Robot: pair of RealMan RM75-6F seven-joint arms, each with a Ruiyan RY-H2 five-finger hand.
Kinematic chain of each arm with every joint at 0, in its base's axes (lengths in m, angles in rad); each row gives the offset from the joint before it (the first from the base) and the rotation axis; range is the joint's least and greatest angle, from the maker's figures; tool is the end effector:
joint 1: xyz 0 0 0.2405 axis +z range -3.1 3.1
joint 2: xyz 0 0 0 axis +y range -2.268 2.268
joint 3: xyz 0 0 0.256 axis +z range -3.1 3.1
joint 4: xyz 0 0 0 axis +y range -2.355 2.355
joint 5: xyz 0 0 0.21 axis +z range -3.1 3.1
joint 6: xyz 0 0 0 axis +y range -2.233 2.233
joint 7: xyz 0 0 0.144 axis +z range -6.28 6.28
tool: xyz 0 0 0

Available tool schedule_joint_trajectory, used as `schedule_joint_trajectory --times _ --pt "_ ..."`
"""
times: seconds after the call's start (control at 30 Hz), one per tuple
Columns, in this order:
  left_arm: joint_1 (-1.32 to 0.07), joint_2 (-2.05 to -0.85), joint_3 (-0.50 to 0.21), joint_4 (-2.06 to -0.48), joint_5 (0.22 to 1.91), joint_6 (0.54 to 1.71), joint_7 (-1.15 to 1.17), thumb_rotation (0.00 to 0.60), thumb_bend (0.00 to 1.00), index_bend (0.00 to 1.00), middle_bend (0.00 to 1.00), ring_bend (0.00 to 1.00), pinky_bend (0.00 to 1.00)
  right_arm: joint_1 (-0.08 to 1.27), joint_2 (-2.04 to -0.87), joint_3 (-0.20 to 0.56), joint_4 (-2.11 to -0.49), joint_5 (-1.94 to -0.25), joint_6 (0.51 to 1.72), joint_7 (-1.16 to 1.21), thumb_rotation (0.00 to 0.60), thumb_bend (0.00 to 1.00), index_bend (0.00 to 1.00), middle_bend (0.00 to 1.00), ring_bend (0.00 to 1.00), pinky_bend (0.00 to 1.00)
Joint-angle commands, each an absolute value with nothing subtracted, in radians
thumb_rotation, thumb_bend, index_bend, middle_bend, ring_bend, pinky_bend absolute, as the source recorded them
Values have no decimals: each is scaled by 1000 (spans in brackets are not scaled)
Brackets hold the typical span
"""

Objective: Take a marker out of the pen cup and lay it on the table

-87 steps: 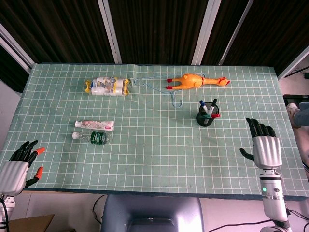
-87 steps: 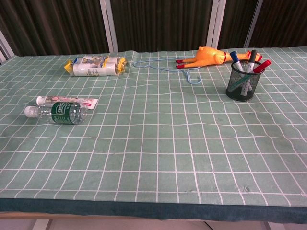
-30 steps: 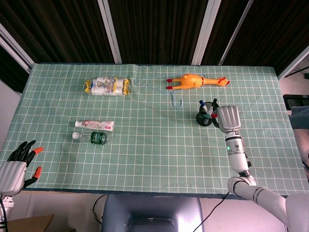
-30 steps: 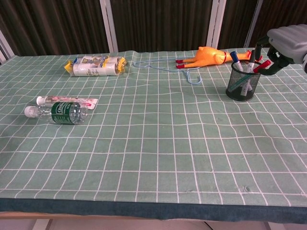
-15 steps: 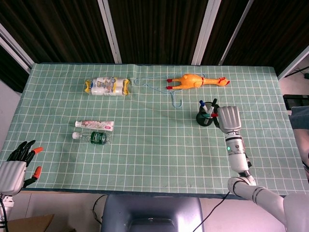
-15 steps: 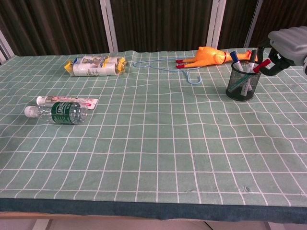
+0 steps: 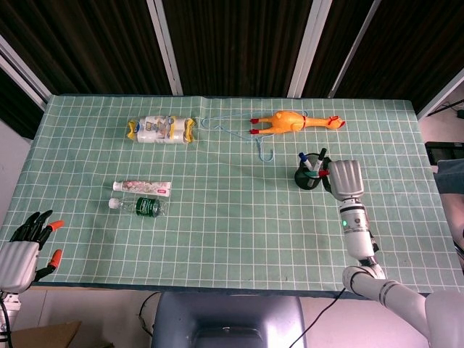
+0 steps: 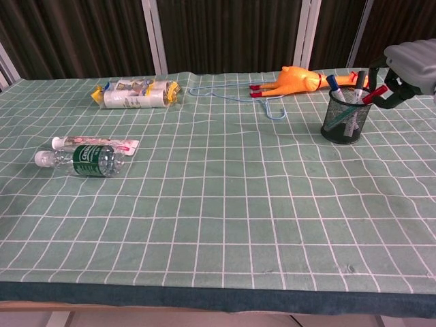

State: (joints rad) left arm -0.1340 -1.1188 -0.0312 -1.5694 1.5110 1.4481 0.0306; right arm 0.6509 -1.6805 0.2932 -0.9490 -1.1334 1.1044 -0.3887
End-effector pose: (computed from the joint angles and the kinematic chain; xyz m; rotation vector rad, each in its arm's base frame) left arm -0.3127 0.1932 0.1555 -1.4703 -0.8501 -0.8590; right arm -0.2498 -0.4001 0.0413 1.4458 -0.6468 0.7214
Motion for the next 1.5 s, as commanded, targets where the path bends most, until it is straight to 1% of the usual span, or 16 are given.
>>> schedule_joint_trajectory --times 0.03,0.33,0.6,0.7,0.77,1.27,1.37,1.5 --pt "-134 -1119 -31 -1569 1511 1448 31 600 411 232 50 39 208 650 -1680 293 -949 -1132 1105 -390 600 540 639 1000 1000 1000" --pt "-134 -1118 -32 -1571 1507 1446 32 600 413 232 51 39 207 647 -1682 292 -945 -1125 1105 -400 600 539 610 1000 1000 1000" --pt "-135 -1119 -34 -1571 1502 1443 32 600 407 232 51 41 208 648 -1685 292 -941 -1120 1100 -408 600 540 610 1000 1000 1000" --pt "-134 -1119 -34 -1572 1500 1443 33 600 409 232 50 42 208 649 -1686 291 -941 -1117 1100 -415 600 545 625 1000 1000 1000" --pt "-134 -1119 -34 -1572 1499 1442 34 600 412 232 50 42 208 649 -1687 292 -942 -1115 1100 -418 600 576 646 1000 1000 1000" --pt "-133 -1119 -38 -1575 1488 1440 37 600 413 232 49 46 207 642 -1679 296 -973 -1121 1127 -414 600 959 830 1000 1000 1000" --pt "-132 -1119 -38 -1576 1486 1440 37 600 411 232 48 47 207 630 -1662 299 -1020 -1127 1157 -418 600 997 855 1000 1000 1000" --pt "-132 -1119 -39 -1576 1485 1439 38 600 413 232 47 48 207 605 -1630 306 -1118 -1144 1237 -446 600 1000 869 1000 1000 1000"
